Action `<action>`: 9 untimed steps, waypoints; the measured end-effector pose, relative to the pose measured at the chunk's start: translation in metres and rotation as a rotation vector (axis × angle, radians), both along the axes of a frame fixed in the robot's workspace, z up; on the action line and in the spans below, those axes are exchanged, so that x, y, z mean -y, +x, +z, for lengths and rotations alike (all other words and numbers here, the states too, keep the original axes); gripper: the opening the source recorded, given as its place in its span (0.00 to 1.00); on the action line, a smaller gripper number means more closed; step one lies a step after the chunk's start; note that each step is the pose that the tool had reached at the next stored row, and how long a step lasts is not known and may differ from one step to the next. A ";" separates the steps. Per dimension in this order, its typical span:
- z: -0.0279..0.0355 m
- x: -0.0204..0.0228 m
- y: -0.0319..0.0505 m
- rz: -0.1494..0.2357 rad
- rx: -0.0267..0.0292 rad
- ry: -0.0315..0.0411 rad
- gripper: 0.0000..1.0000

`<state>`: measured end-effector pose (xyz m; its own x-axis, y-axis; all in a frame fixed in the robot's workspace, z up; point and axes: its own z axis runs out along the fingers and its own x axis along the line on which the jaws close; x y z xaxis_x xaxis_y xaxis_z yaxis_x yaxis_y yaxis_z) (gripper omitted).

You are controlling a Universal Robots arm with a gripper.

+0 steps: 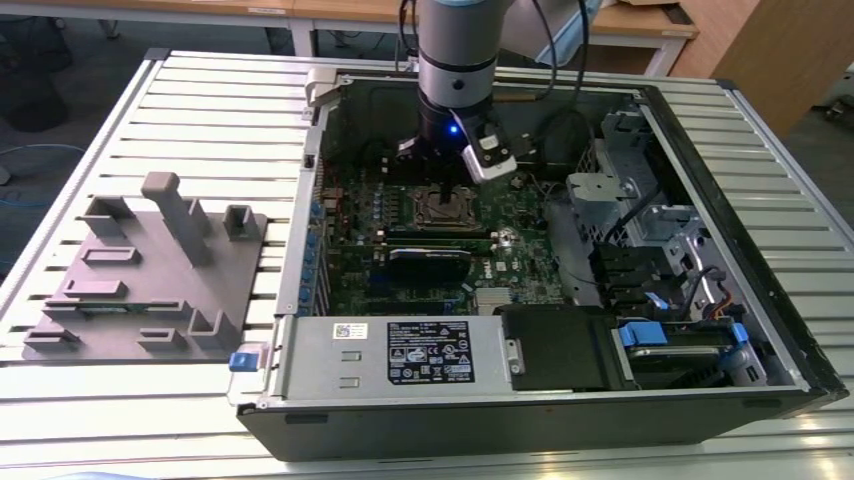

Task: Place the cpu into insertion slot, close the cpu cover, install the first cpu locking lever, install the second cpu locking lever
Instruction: 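Install the first cpu locking lever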

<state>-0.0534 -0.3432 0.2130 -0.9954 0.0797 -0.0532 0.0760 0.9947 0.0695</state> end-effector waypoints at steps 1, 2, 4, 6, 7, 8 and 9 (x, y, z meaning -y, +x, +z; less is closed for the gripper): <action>0.0011 0.0000 0.0000 0.000 0.0001 0.0007 0.11; 0.0024 0.0000 0.0000 0.000 0.0001 0.0013 0.11; 0.0052 -0.0001 0.0000 0.000 0.0002 0.0026 0.11; 0.0090 -0.0001 0.0000 0.000 0.0001 0.0051 0.11; 0.0103 0.0000 0.0000 0.000 0.0001 0.0059 0.11; 0.0107 -0.0001 0.0001 0.000 0.0002 0.0061 0.11; 0.0106 -0.0001 0.0001 0.000 0.0002 0.0062 0.11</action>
